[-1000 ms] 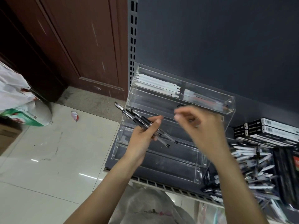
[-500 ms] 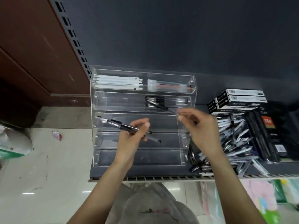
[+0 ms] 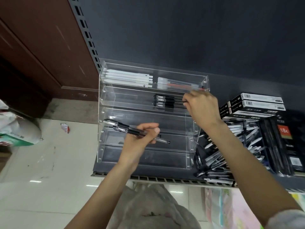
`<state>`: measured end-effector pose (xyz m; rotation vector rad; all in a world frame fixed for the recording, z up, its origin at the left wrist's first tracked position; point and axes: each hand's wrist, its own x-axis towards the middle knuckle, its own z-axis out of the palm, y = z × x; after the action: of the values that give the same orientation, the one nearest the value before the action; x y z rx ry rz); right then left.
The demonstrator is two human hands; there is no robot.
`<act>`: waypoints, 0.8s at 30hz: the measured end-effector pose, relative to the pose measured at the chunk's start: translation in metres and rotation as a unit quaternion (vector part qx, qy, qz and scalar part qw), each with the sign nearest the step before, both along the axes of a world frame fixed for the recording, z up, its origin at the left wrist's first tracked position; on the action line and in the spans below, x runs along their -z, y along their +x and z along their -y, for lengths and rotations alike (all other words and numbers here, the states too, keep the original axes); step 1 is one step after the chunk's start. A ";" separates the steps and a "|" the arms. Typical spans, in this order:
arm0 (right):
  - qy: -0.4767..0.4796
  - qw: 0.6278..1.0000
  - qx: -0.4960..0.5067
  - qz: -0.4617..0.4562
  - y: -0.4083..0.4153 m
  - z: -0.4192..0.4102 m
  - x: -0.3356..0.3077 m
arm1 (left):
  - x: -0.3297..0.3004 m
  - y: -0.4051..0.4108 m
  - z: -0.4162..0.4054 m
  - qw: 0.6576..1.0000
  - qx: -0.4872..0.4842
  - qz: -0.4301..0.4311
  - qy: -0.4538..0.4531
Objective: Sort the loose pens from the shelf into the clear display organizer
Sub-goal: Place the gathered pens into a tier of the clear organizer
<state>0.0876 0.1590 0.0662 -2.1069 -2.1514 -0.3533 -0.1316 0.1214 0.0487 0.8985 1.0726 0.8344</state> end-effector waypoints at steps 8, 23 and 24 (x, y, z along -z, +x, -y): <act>-0.074 0.997 0.028 0.006 -0.005 -0.001 -0.006 | 0.001 0.006 -0.002 1.000 -0.007 0.016 -0.021; -0.211 0.815 -0.039 -0.539 -0.048 0.066 -0.032 | -0.003 0.013 -0.003 0.996 0.060 0.065 0.008; -0.223 0.806 -0.043 -0.547 -0.046 0.067 -0.031 | -0.004 0.012 -0.003 0.996 0.058 0.070 0.004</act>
<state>0.0411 0.0925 0.0976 -1.6200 -1.5984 1.1937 -0.1196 0.1242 0.0523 0.8868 0.8882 0.7936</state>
